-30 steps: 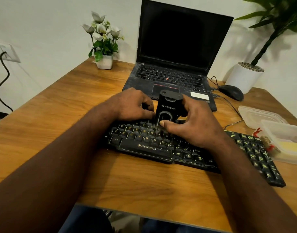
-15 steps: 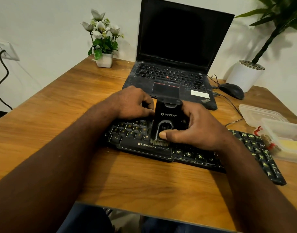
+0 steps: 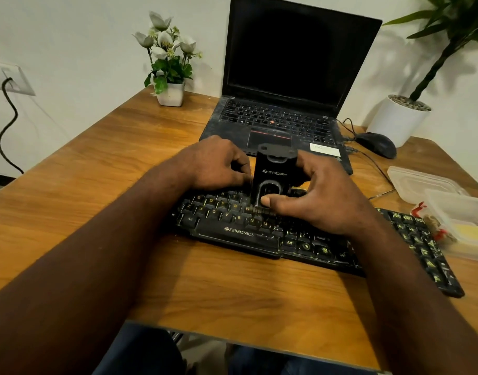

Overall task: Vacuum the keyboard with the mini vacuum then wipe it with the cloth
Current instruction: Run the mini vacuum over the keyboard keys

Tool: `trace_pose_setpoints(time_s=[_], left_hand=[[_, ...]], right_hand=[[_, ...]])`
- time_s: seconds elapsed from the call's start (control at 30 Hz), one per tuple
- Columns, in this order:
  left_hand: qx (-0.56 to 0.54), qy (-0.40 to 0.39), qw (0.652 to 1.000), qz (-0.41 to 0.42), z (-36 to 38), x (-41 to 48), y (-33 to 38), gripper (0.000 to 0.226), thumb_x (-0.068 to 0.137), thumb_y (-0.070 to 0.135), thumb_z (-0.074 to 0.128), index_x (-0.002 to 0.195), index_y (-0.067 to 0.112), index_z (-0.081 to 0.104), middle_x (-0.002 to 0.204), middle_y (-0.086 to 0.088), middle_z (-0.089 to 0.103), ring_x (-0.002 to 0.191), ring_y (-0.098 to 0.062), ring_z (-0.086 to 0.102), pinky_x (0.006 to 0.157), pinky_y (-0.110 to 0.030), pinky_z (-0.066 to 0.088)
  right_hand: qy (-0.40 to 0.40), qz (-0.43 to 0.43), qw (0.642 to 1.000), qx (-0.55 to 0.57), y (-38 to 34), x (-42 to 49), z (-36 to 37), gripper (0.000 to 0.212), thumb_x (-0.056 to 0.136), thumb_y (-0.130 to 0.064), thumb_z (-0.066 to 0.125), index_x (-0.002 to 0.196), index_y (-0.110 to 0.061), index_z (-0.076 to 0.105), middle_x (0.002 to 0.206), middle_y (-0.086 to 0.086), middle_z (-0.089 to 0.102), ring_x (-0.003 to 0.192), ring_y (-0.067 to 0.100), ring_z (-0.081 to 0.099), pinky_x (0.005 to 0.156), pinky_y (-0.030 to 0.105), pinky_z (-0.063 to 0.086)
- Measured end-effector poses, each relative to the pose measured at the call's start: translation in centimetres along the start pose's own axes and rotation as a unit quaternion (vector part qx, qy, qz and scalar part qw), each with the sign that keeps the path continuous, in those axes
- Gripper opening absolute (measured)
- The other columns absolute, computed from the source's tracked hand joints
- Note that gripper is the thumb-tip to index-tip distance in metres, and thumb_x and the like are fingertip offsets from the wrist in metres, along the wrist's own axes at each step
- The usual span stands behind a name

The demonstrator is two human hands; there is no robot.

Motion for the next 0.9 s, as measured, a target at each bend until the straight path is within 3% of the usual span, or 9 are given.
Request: trace_pose_setpoints(time_s=[0.1, 0.23, 0.37, 0.47, 0.53, 0.7, 0.83, 0.9], left_hand=[[0.003, -0.002, 1.000, 0.001, -0.1, -0.1, 0.2, 0.021, 0.094, 0.026, 0.067, 0.077, 0.037, 0.064, 0.073, 0.021, 0.063, 0.059, 0.013, 0.058, 0.058, -0.018, 0.038], [0.009, -0.007, 1.000, -0.001, -0.1, -0.2, 0.3, 0.016, 0.096, 0.032, 0.068, 0.080, 0.037, 0.065, 0.075, 0.019, 0.064, 0.058, 0.009, 0.058, 0.059, -0.021, 0.039], [0.008, 0.002, 1.000, 0.001, -0.1, 0.0, 0.1, 0.025, 0.097, 0.029, 0.067, 0.073, 0.034, 0.063, 0.072, 0.017, 0.065, 0.059, 0.007, 0.059, 0.062, -0.024, 0.044], [0.007, -0.005, 1.000, 0.000, 0.0, 0.0, 0.0, 0.020, 0.096, 0.034, 0.068, 0.076, 0.037, 0.065, 0.073, 0.020, 0.065, 0.059, 0.009, 0.060, 0.060, -0.020, 0.040], [0.005, -0.005, 1.000, -0.003, 0.0, 0.0, 0.1, 0.012, 0.096, 0.034, 0.068, 0.084, 0.035, 0.069, 0.077, 0.018, 0.067, 0.063, 0.007, 0.061, 0.063, -0.021, 0.045], [0.016, 0.000, 1.000, -0.005, 0.0, 0.1, 0.0, 0.030, 0.099, 0.034, 0.067, 0.071, 0.037, 0.055, 0.066, 0.021, 0.058, 0.055, 0.013, 0.057, 0.057, -0.018, 0.037], [-0.001, -0.003, 1.000, -0.010, 0.1, 0.1, -0.1, 0.012, 0.097, 0.039, 0.066, 0.091, 0.031, 0.072, 0.075, 0.018, 0.066, 0.064, 0.006, 0.062, 0.064, -0.024, 0.048], [-0.003, -0.012, 1.000, -0.004, 0.1, 0.0, 0.1, 0.020, 0.092, 0.043, 0.067, 0.096, 0.025, 0.075, 0.072, 0.016, 0.067, 0.055, 0.012, 0.058, 0.059, -0.022, 0.043]], right_hand=[[-0.057, 0.020, 0.997, 0.043, 0.0, -0.3, 0.1, 0.052, 0.077, -0.013, 0.088, 0.120, -0.030, 0.064, 0.106, -0.020, 0.075, 0.098, -0.001, 0.072, 0.078, 0.014, 0.055], [-0.012, -0.004, 1.000, 0.010, 0.0, -0.2, 0.1, 0.056, 0.078, -0.015, 0.087, 0.125, -0.034, 0.063, 0.106, -0.022, 0.073, 0.101, -0.005, 0.068, 0.078, 0.009, 0.052], [-0.087, 0.003, 0.995, 0.047, -0.3, -0.3, 0.0, 0.054, 0.079, -0.007, 0.086, 0.119, -0.036, 0.064, 0.111, -0.018, 0.075, 0.102, 0.003, 0.072, 0.084, 0.018, 0.056], [-0.102, -0.001, 0.994, 0.042, -0.2, -0.3, -0.3, 0.050, 0.079, -0.004, 0.084, 0.116, -0.034, 0.067, 0.108, -0.011, 0.077, 0.099, 0.009, 0.074, 0.086, 0.025, 0.059], [-0.098, -0.002, 0.994, 0.042, -0.2, -0.3, -0.3, 0.050, 0.079, -0.005, 0.084, 0.115, -0.035, 0.067, 0.106, -0.012, 0.077, 0.098, 0.008, 0.074, 0.085, 0.024, 0.059], [-0.025, -0.020, 0.999, -0.009, 0.0, 0.0, 0.0, 0.052, 0.078, -0.017, 0.086, 0.122, -0.038, 0.066, 0.106, -0.020, 0.075, 0.100, -0.001, 0.071, 0.082, 0.016, 0.056], [-0.119, -0.001, 0.992, 0.039, -0.2, -0.3, -0.3, 0.046, 0.079, -0.006, 0.085, 0.116, -0.029, 0.070, 0.107, -0.012, 0.077, 0.099, 0.008, 0.074, 0.084, 0.021, 0.058], [-0.114, 0.009, 0.993, 0.038, 0.1, -0.5, -1.1, 0.043, 0.078, -0.004, 0.084, 0.112, -0.029, 0.072, 0.104, -0.011, 0.078, 0.095, 0.010, 0.075, 0.081, 0.021, 0.059]])
Point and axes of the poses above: each hand's wrist, its own x-axis towards the middle knuckle, its own z-axis out of the palm, y = z × x, the point moved 2 cm from there along x, towards the middle knuckle
